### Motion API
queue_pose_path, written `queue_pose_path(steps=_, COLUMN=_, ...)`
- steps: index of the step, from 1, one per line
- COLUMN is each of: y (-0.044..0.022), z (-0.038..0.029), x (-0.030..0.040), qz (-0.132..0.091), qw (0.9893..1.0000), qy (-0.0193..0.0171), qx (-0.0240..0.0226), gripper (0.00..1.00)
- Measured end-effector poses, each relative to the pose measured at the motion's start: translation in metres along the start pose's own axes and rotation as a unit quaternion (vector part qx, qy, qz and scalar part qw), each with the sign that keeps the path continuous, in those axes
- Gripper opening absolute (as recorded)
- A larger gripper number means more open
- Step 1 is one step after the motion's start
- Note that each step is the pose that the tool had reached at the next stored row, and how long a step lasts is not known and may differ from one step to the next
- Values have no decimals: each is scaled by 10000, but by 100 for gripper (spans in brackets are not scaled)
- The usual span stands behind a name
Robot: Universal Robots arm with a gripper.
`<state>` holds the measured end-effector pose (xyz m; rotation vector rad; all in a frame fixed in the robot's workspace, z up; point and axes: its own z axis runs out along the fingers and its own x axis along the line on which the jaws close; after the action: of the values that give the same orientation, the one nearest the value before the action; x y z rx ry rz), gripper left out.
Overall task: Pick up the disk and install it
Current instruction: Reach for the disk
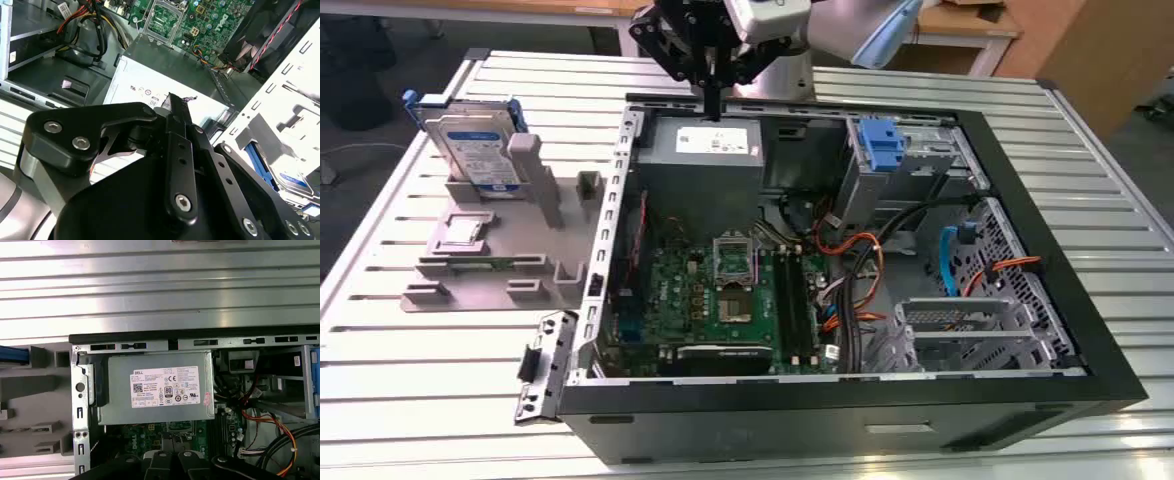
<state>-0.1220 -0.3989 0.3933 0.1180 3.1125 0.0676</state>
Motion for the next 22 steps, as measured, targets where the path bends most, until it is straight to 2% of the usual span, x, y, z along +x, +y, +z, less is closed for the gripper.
queue_pose_path(steps=13, y=-2, z=-1, x=26, qz=0, qw=10000, qy=0, qx=0, gripper=11)
queue_pose_path(steps=22, y=-7, z=-2, x=94, qz=0, qw=10000, qy=0, qx=0, gripper=11)
